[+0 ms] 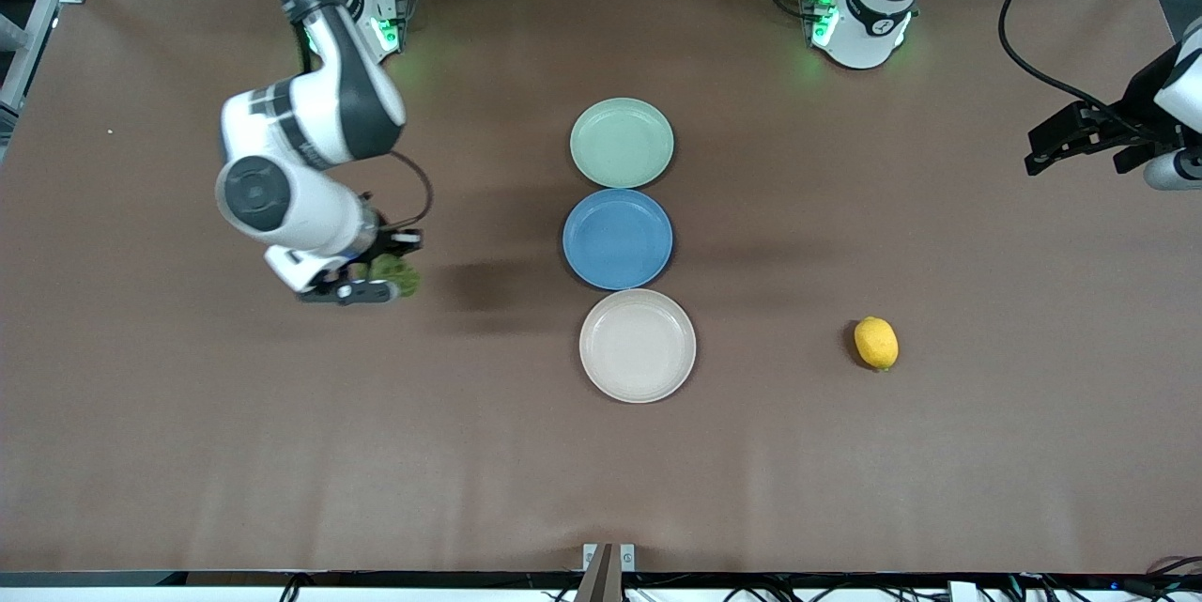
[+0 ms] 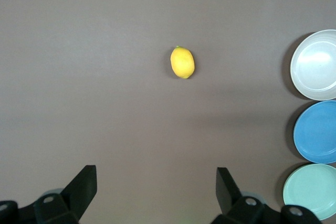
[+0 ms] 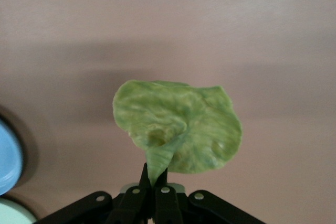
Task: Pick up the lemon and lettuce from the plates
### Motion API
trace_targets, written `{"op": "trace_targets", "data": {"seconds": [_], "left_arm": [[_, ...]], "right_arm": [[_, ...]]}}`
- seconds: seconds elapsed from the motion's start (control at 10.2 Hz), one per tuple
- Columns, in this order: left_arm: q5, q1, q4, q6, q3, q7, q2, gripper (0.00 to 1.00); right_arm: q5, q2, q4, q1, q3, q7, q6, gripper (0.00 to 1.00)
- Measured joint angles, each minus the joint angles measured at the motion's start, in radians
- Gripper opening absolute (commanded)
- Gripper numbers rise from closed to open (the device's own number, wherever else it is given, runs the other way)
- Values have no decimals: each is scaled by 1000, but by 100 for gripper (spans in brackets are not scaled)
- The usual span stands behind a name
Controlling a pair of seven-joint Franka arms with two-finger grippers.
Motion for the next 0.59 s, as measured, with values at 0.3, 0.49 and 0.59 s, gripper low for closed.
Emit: {"op": "trace_targets", "data": {"seconds": [0.3, 0.49, 0.59], "left_arm": [[0, 20, 0, 0, -19, 0, 0, 100], [0, 21, 0, 0, -20, 0, -1, 100], [0, 22, 0, 0, -20, 0, -1, 100]], "right_arm": [[-48, 20, -3, -110, -6, -118, -1, 0], [-91, 35, -8, -149, -7, -152, 8, 0], [-96, 40, -13, -157, -7, -167, 22, 0]]}}
